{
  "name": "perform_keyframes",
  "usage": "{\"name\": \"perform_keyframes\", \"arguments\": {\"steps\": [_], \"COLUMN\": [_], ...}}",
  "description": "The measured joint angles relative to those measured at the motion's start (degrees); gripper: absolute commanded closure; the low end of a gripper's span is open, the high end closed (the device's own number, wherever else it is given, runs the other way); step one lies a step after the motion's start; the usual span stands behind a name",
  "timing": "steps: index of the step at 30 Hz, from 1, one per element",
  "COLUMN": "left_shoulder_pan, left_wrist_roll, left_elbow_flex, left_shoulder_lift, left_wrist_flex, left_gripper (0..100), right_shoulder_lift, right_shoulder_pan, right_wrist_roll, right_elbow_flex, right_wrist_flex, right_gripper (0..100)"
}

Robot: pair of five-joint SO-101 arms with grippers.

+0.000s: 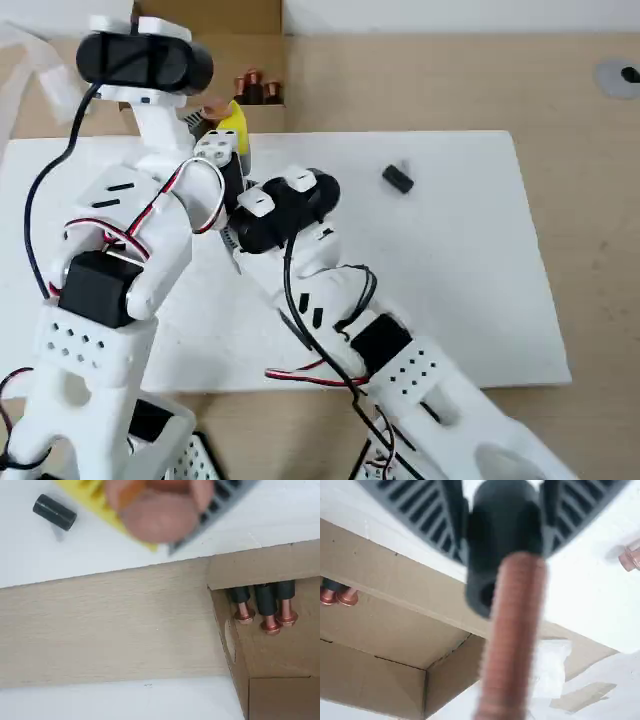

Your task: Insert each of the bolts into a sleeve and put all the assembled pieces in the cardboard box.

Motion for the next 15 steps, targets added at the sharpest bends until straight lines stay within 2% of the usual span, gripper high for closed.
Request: {"name": "perform_keyframes", "arguments": {"steps": [15], "left_shoulder_pan": [-0.3], "left_wrist_roll": [-1.9], "left_elbow_flex": [0.4], "left_shoulder_lift": [-1.5], "left_wrist_flex": [-3.3], "left_gripper": [100], "right_shoulder_lift": [0.0], "right_shoulder_pan": [0.0], "right_wrist_roll": [0.0], "right_elbow_flex": [0.0], "right_wrist_flex": [0.0], "right_gripper": [98.9]}}
